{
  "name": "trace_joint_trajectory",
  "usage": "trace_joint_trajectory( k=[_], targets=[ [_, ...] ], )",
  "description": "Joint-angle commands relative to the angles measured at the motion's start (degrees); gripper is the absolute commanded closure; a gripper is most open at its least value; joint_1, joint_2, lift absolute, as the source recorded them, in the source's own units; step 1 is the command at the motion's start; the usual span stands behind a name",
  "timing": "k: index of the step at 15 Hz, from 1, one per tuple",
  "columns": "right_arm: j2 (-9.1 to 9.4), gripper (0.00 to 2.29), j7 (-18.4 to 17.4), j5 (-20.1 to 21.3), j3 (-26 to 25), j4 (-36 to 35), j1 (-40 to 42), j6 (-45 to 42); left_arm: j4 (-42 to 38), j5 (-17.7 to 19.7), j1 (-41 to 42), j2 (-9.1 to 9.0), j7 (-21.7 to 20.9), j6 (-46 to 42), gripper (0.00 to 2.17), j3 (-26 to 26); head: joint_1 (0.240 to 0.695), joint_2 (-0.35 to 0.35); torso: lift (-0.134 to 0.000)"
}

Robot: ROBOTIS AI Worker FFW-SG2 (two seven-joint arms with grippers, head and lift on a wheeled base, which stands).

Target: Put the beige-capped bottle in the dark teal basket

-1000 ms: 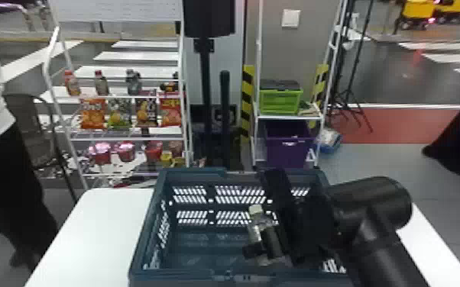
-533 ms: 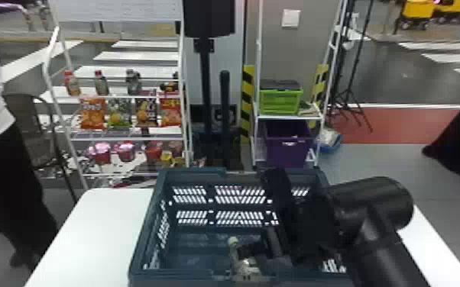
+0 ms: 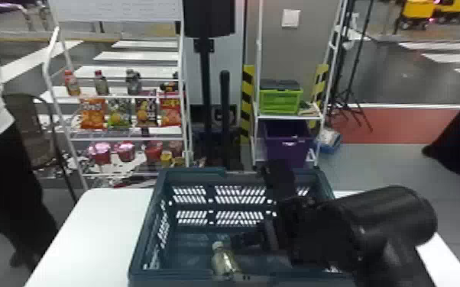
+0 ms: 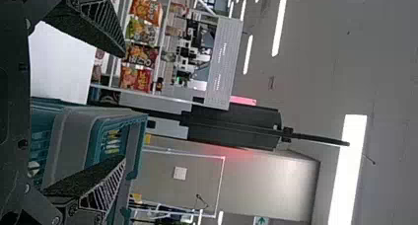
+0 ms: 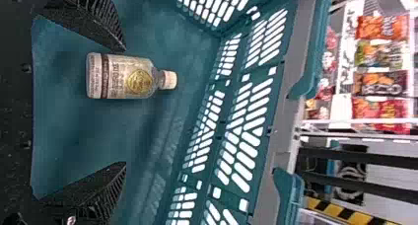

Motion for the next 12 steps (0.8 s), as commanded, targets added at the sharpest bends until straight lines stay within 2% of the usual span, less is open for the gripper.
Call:
trace_joint_trajectory(
  k=[1, 4, 8, 12],
  targets=[
    [-1.55, 0.07, 0.0, 2.01, 0.25, -7.07, 5.36, -7.57, 0.01, 0.0, 0.0, 0.0, 0.01, 0.0, 0.16, 0.0, 0.499, 0.0, 0.0],
    [-5.51, 0.07, 0.0, 2.45, -0.54, -14.45, 14.59, -22.34, 0.01, -0.09, 0.0, 0.0, 0.01, 0.0, 0.16, 0.0, 0.499, 0.0, 0.0],
    [-9.29, 0.07, 0.09, 2.63, -3.44, -20.07, 28.56, -45.36, 0.01, -0.09, -0.09, 0.0, -0.08, 0.18, 0.16, -0.09, 0.499, 0.0, 0.0],
    [-9.55, 0.07, 0.61, 3.42, -8.45, -22.62, 42.8, -64.52, -0.25, -0.09, -0.09, 0.0, -0.08, 0.0, 0.16, -0.09, 0.499, 0.0, 0.0]
  ],
)
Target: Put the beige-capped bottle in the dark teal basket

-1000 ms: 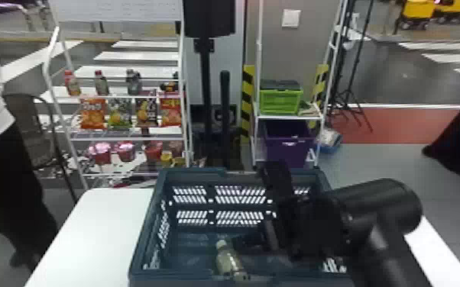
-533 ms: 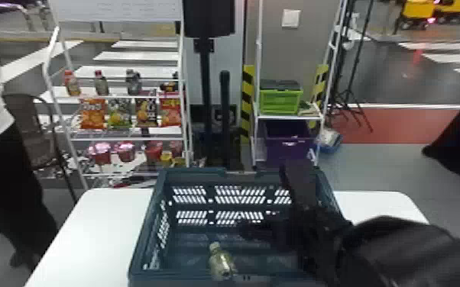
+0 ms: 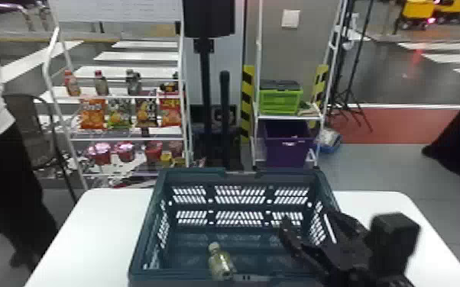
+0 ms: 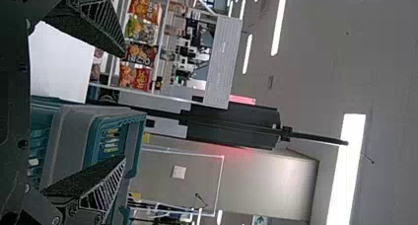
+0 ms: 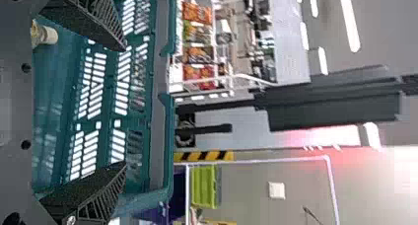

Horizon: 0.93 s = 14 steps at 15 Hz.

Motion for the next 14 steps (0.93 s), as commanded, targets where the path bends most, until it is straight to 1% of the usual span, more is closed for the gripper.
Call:
trace_joint_trajectory(
  k=[1, 4, 6, 12, 14],
  targets=[
    [-0.05, 0.07, 0.19, 0.03, -2.4, -0.47, 7.82, -11.91, -0.27, 0.0, 0.0, 0.0, 0.01, -0.04, 0.16, 0.0, 0.499, 0.0, 0.0],
    [-0.05, 0.07, 0.45, -0.06, -3.98, 0.94, 14.15, -21.93, -0.54, -0.17, 0.0, 0.0, -0.08, 0.14, 0.16, -0.09, 0.499, 0.0, 0.0],
    [-0.05, 0.06, 0.45, -0.32, -4.51, 1.73, 16.61, -25.8, -0.54, -0.17, 0.0, 0.0, -0.08, 0.14, 0.16, -0.26, 0.499, 0.0, 0.0],
    [-0.05, 0.06, 0.63, -0.32, -4.86, 1.38, 21.8, -27.56, -0.8, -0.26, 0.09, 0.0, 0.01, -0.04, 0.16, -0.26, 0.499, 0.0, 0.0],
    [0.21, 0.06, 2.3, -0.14, -5.3, 1.38, 23.03, -29.49, -0.89, -0.35, 0.09, 0.0, 0.01, -0.04, 0.16, -0.26, 0.499, 0.0, 0.0]
  ],
)
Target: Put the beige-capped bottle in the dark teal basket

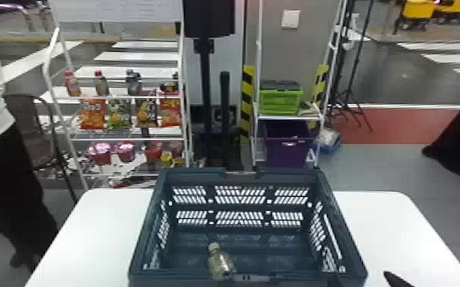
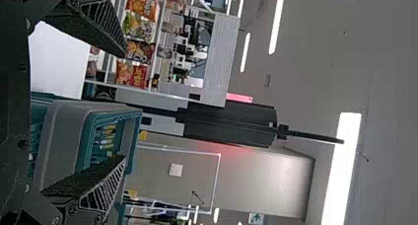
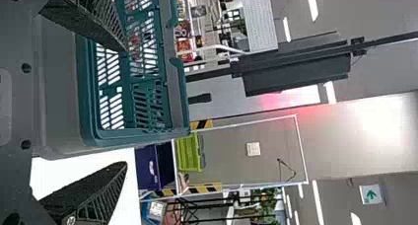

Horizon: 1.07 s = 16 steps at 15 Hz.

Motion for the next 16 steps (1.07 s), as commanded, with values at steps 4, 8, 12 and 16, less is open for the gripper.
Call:
trace_joint_trajectory(
  k=[4, 8, 12, 16],
  targets=[
    [0.2, 0.07, 0.98, 0.05, -0.81, -0.05, 1.73, -2.03, -0.03, -0.17, 0.18, 0.0, 0.02, -0.01, 0.16, -0.26, 0.499, 0.0, 0.0],
    [0.2, 0.07, 1.33, 0.05, -1.25, 0.21, 2.0, -2.03, -0.03, -0.26, 0.35, 0.0, 0.02, 0.16, 0.16, -0.26, 0.499, 0.0, 0.0],
    [0.11, 0.07, 1.42, 0.13, -1.78, -0.4, 2.26, -1.85, -0.21, -0.34, 0.53, 0.09, -0.07, 0.16, 0.16, -0.26, 0.499, 0.0, 0.0],
    [0.02, 0.07, 1.86, 0.31, -1.95, -0.4, 2.35, -1.68, -0.39, -0.34, 0.53, 0.26, 0.02, 0.16, 0.16, -0.26, 0.499, 0.0, 0.0]
  ],
)
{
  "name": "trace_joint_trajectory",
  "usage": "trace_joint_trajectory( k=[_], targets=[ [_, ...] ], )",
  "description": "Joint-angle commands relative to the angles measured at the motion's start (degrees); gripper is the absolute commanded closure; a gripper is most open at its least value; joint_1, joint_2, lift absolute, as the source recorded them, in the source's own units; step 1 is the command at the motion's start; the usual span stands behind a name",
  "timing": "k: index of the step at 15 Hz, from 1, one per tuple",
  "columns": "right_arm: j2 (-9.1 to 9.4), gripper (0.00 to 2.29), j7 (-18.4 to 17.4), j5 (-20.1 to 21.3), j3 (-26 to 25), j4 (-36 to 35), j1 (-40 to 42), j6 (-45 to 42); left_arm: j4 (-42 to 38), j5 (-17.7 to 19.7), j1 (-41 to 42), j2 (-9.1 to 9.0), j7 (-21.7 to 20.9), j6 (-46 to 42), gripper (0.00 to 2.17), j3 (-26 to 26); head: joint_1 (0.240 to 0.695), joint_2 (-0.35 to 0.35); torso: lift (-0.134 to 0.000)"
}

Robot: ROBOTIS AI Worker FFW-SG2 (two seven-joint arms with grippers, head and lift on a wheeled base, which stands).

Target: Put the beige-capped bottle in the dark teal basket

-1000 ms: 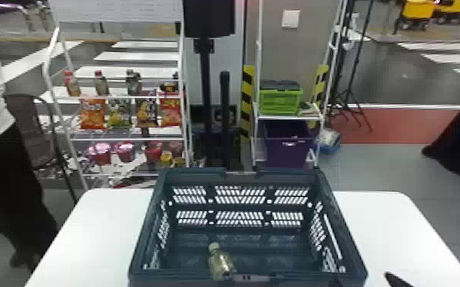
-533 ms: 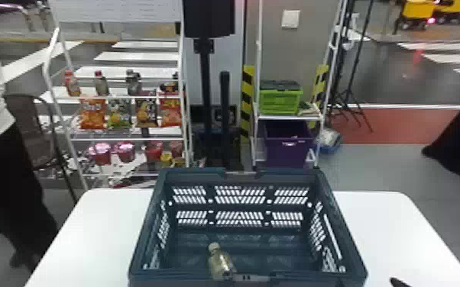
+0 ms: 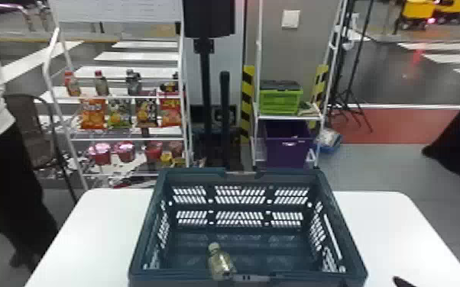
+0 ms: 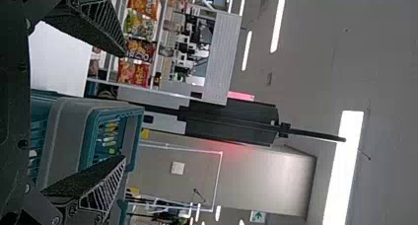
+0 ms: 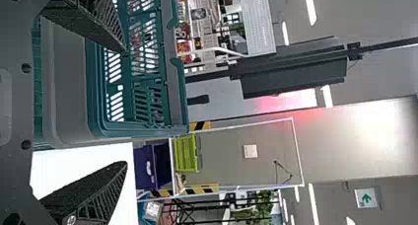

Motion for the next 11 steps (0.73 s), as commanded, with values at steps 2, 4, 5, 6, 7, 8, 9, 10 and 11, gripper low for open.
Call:
trace_joint_trajectory(
  k=[2, 4, 5, 6, 7, 8, 9, 10, 11],
  targets=[
    [-0.04, 0.07, 0.1, 0.29, -0.35, -0.09, 0.23, 0.02, -0.06, 0.0, 0.0, 0.06, 0.0, 0.0, 0.16, 0.0, 0.499, 0.0, 0.0],
    [-0.04, 0.07, 0.8, 0.11, -0.35, -0.09, 0.32, 0.73, 0.03, 0.0, -0.09, 0.06, 0.0, 0.18, 0.16, 0.0, 0.499, 0.0, 0.0],
    [-0.04, 0.07, 0.8, 0.11, -0.35, -0.09, 0.32, 0.73, 0.11, 0.0, -0.18, 0.06, 0.0, 0.18, 0.16, 0.0, 0.499, 0.0, 0.0],
    [-0.04, 0.07, 0.8, 0.11, -0.35, 0.0, 0.32, 0.73, 0.11, 0.0, -0.18, 0.06, 0.0, 0.18, 0.16, 0.0, 0.499, 0.0, 0.0],
    [-0.04, 0.07, 0.8, 0.2, -0.35, 0.0, 0.32, 0.73, 0.11, 0.0, -0.18, 0.06, 0.0, 0.18, 0.16, 0.0, 0.499, 0.0, 0.0],
    [-0.04, 0.07, 0.8, 0.2, -0.35, -0.09, 0.32, 0.73, 0.2, 0.0, -0.18, 0.06, 0.0, 0.18, 0.16, 0.0, 0.499, 0.0, 0.0],
    [-0.04, 0.07, 0.8, 0.2, -0.35, -0.09, 0.32, 0.73, 0.2, 0.0, -0.26, 0.06, 0.0, 0.18, 0.16, 0.0, 0.499, 0.0, 0.0],
    [-0.04, 0.07, 0.8, 0.2, -0.35, -0.17, 0.32, 0.73, 0.2, 0.0, -0.26, 0.06, 0.0, 0.18, 0.16, 0.0, 0.499, 0.0, 0.0],
    [-0.04, 0.07, 0.98, 0.2, -0.35, -0.17, 0.32, 0.73, 0.29, 0.0, -0.26, 0.06, 0.0, 0.18, 0.16, 0.0, 0.499, 0.0, 0.0]
  ],
)
